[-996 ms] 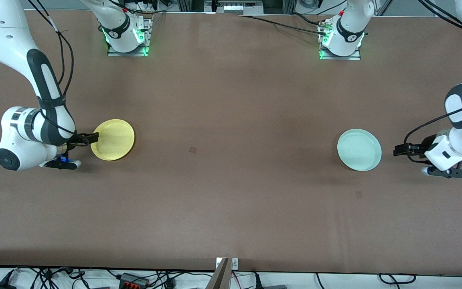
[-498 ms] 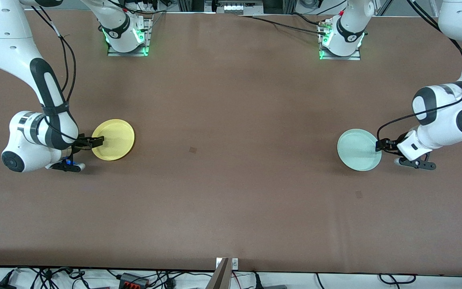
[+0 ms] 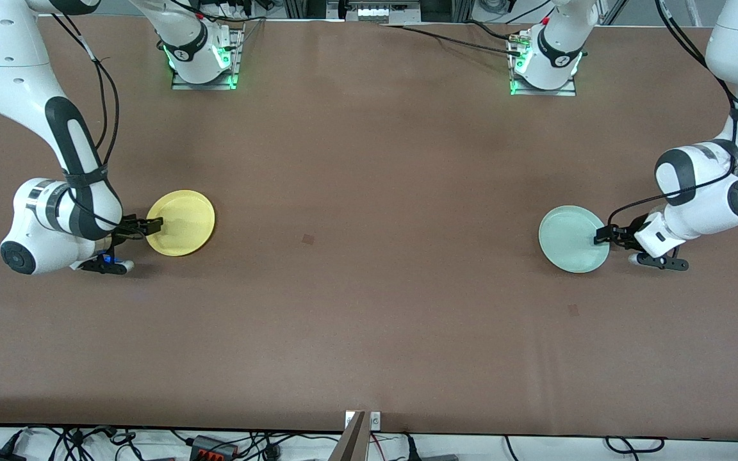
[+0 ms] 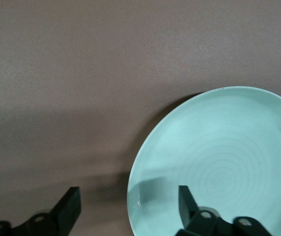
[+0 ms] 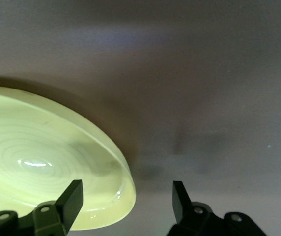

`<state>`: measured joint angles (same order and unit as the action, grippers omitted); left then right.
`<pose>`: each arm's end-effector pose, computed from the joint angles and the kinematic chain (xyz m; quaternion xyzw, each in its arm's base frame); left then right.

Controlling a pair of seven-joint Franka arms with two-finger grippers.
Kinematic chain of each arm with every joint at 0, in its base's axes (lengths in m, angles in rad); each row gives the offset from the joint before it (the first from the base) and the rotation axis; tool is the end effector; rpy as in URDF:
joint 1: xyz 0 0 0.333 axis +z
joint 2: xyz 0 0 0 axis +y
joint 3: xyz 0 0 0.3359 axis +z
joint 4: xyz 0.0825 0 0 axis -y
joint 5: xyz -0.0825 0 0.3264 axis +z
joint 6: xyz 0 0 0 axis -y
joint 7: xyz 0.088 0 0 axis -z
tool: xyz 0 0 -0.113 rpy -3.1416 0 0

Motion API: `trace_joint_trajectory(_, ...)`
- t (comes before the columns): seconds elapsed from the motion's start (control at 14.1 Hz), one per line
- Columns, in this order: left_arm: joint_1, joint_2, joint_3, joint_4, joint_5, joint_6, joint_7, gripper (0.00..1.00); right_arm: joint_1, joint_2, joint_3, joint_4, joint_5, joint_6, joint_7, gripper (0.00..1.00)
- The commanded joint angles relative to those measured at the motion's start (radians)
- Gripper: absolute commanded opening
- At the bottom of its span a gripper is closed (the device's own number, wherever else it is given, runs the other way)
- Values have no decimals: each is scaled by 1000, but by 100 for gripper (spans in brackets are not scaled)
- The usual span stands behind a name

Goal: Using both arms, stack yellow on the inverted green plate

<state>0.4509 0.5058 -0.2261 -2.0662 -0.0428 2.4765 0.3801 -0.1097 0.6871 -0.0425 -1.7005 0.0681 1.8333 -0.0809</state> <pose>0.5431 0.1297 0.2422 0.9956 -0.0486 -0.0203 0.0769 0.5705 -0.0791 0.2168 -0.9605 0.0508 0.2695 0.0466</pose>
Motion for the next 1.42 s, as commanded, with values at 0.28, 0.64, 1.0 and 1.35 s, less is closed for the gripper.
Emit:
trace_joint_trajectory(0.28, 23, 14, -24, 15, -23, 9, 46, 28, -13, 5, 7, -5, 13, 1, -20, 62)
trace_joint_trajectory(0.64, 23, 28, -24, 15, -23, 5, 95, 14, -13, 11, 9, -5, 13, -2, -20, 57)
trace_joint_trajectory(1.0, 26, 25, -25, 43, -25, -5, 102, 1, -11, 11, 9, -5, 13, -8, -20, 26)
trace_joint_trajectory(1.35, 0, -38, -81, 220, -9, -212, 79, 1, -2, 8, 10, -4, 13, -22, -23, 0)
